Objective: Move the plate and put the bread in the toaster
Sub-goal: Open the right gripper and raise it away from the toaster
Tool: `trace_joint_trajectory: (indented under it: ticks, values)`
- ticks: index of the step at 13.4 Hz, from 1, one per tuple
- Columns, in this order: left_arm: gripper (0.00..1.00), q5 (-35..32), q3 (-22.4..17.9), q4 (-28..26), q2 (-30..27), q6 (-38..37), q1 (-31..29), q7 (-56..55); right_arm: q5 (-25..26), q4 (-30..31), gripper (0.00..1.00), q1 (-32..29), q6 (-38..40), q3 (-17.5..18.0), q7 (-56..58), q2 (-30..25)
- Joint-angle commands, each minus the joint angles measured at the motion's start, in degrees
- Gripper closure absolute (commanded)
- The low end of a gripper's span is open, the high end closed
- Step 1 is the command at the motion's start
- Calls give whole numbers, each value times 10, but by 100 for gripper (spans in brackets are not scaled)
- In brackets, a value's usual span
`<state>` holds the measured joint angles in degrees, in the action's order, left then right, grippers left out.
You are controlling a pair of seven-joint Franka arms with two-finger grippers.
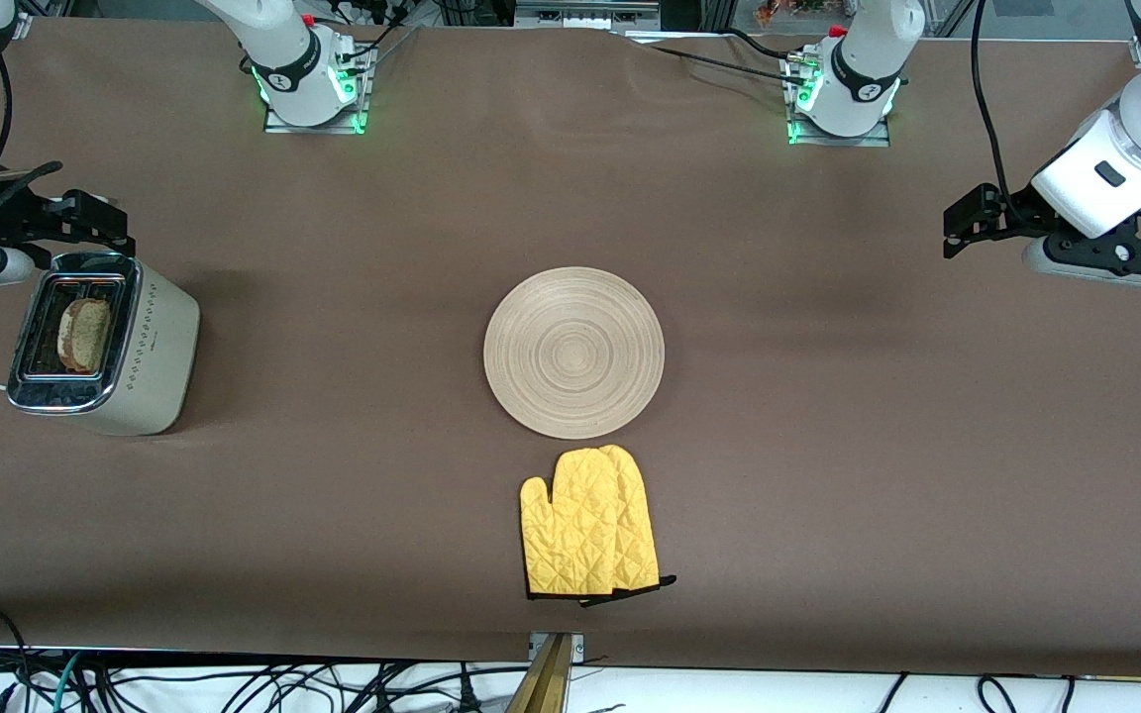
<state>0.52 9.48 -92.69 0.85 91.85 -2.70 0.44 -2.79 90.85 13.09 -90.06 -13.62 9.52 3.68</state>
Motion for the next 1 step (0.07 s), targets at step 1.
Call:
trace_joint_trajectory:
  ticks: [1]
  values:
    - [0, -12, 3, 9, -3, -13, 0, 5, -11, 8, 0, -12, 2, 9, -4, -7]
